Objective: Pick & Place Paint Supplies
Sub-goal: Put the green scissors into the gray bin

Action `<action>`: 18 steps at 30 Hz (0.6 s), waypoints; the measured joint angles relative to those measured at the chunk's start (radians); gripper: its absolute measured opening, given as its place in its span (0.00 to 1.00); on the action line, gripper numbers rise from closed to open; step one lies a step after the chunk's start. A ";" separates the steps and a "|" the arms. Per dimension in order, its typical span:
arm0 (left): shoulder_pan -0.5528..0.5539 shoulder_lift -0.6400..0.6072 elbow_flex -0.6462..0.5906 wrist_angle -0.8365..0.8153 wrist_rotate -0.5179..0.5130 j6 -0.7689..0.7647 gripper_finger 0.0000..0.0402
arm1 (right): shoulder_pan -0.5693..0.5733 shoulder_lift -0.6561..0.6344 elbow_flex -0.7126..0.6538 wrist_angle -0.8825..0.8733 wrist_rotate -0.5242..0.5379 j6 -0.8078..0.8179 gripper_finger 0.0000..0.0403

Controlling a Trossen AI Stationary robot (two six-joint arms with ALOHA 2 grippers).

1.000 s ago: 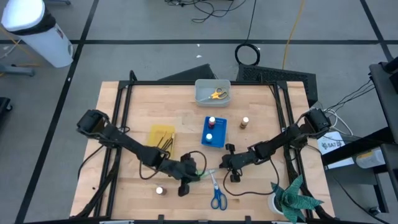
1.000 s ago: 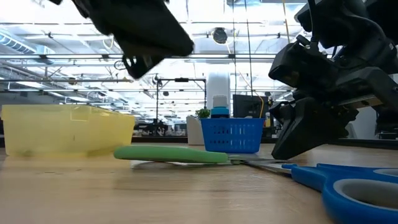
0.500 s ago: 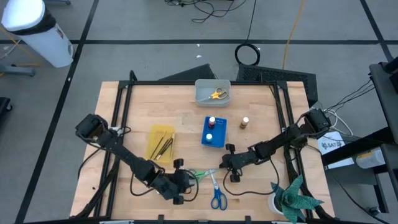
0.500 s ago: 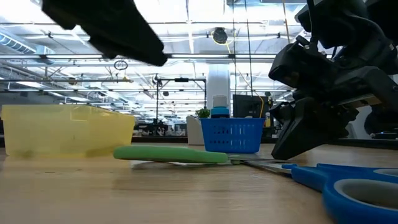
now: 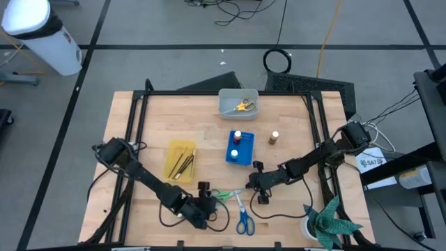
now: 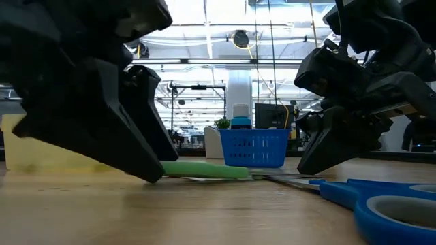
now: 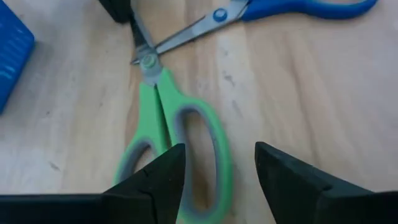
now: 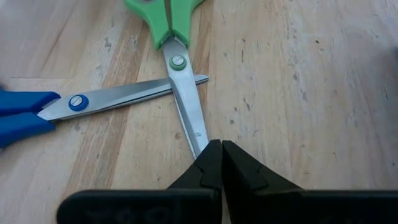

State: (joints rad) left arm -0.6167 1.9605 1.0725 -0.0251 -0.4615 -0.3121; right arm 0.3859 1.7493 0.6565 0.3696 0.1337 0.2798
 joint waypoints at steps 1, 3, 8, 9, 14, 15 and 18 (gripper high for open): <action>0.000 0.004 0.000 -0.003 -0.013 0.004 0.50 | 0.000 0.000 0.000 -0.001 0.000 0.000 0.00; 0.000 0.010 0.001 -0.014 -0.041 0.005 0.48 | 0.000 0.000 0.000 0.002 0.000 0.000 0.00; 0.006 0.010 0.001 -0.067 -0.090 -0.009 0.43 | 0.000 0.000 0.000 0.004 0.000 0.000 0.00; 0.008 0.010 0.001 -0.068 -0.091 -0.018 0.42 | 0.000 0.000 0.000 0.004 0.000 0.000 0.00; 0.018 0.010 0.001 -0.080 -0.085 -0.049 0.37 | 0.000 0.000 0.000 0.004 0.000 0.000 0.00; 0.019 0.010 0.001 -0.082 -0.083 -0.052 0.36 | 0.000 0.000 0.000 0.005 0.000 0.000 0.00; 0.021 0.010 0.001 -0.082 -0.072 -0.065 0.31 | 0.000 0.000 0.000 0.006 0.000 0.000 0.00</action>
State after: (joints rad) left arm -0.5957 1.9705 1.0737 -0.1074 -0.5335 -0.3767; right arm 0.3859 1.7493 0.6563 0.3752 0.1333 0.2802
